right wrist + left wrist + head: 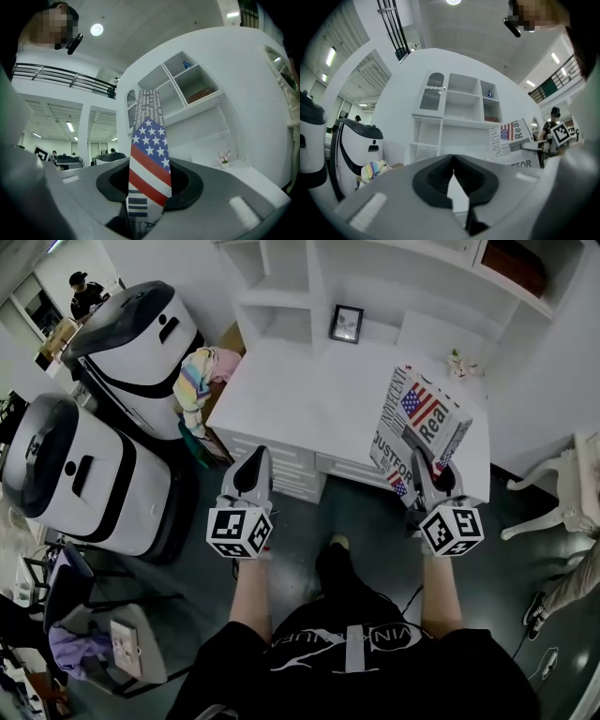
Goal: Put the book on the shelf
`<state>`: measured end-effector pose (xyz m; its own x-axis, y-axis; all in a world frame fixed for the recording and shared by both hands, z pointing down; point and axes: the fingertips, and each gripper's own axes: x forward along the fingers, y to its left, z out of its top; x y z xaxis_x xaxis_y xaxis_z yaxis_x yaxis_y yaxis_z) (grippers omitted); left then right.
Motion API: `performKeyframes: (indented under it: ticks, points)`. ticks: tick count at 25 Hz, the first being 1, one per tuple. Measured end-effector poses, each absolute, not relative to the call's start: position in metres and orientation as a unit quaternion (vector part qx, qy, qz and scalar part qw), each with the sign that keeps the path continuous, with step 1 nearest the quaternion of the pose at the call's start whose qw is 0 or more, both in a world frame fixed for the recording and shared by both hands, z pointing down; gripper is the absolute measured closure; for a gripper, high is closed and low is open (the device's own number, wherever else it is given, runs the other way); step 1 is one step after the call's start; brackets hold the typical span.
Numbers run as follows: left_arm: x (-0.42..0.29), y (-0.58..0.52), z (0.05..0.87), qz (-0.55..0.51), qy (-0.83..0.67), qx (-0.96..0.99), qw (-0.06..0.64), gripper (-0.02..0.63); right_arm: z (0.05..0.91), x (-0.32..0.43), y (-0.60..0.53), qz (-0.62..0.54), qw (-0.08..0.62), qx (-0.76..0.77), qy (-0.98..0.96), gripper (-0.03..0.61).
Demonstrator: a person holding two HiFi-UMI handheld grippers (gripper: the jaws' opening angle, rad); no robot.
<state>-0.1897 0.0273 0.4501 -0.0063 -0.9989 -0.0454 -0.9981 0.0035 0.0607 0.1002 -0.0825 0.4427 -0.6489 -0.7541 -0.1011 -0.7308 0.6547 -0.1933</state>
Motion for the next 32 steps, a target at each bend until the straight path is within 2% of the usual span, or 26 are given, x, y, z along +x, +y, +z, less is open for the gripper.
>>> performKeyframes:
  ticks: [17, 24, 32]
  points:
    - [-0.233, -0.131, 0.405, -0.04, -0.671, 0.74, -0.009, 0.614, 0.39, 0.05, -0.21, -0.039, 0.123, -0.421, 0.898, 0.419]
    - [-0.243, -0.192, 0.374, -0.047, -0.67, 0.74, -0.008, 0.614, 0.342, 0.043, -0.26, -0.021, 0.143, -0.415, 0.898, 0.419]
    - [-0.247, -0.206, 0.386, -0.052, -0.656, 0.753, -0.014, 0.614, 0.333, 0.036, -0.258, 0.005, 0.181, -0.407, 0.895, 0.419]
